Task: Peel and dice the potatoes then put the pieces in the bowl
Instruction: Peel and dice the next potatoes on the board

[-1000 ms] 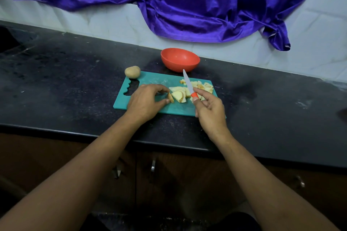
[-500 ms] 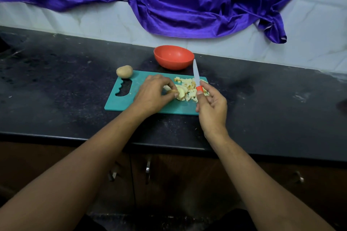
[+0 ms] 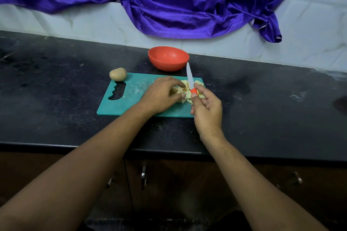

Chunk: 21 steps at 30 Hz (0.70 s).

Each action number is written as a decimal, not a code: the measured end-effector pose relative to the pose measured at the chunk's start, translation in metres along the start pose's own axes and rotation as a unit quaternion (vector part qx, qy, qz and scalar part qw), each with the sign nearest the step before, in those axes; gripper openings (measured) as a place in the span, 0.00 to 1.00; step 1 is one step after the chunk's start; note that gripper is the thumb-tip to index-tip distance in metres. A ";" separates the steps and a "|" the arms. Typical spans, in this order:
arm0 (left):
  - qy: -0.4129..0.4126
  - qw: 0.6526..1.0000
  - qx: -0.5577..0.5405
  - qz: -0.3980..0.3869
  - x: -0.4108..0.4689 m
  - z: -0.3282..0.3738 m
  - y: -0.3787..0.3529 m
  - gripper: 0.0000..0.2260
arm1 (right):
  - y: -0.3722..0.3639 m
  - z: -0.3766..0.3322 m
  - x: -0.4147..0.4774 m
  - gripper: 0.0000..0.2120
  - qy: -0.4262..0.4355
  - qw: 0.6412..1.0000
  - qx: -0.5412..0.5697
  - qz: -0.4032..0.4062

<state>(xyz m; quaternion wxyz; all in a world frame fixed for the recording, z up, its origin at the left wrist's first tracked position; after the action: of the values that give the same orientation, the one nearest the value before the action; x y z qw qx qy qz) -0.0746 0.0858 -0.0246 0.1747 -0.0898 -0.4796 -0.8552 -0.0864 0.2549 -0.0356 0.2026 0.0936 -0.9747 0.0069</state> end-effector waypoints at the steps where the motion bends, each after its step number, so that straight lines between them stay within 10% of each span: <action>1: -0.001 1.000 0.003 0.000 0.002 0.000 -0.002 0.14 | 0.000 0.000 0.000 0.16 -0.002 1.000 -0.001 -0.001; 13: 0.123 0.987 0.057 0.082 0.009 -0.038 0.019 0.09 | 0.002 -0.005 -0.003 0.17 -0.008 1.000 -0.012 -0.009; 21: 0.016 0.994 0.064 0.087 0.008 -0.026 0.016 0.15 | 0.001 -0.005 -0.002 0.17 -0.013 1.000 -0.013 -0.014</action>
<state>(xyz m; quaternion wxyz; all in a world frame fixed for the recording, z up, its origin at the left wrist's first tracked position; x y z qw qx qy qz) -0.0759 0.0543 -0.0233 0.2613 -0.1063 -0.5205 -0.8059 -0.0825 0.2562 -0.0321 0.1909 0.1045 -0.9760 -0.0101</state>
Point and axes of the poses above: each hand's wrist, its own x-axis towards the middle knuckle, its own y-axis out of the back of the hand, z = x × y, the point moved 3 cm from there along x, towards the middle knuckle, and after that the axes turned 6 degrees about y, right-handed, at the moved point
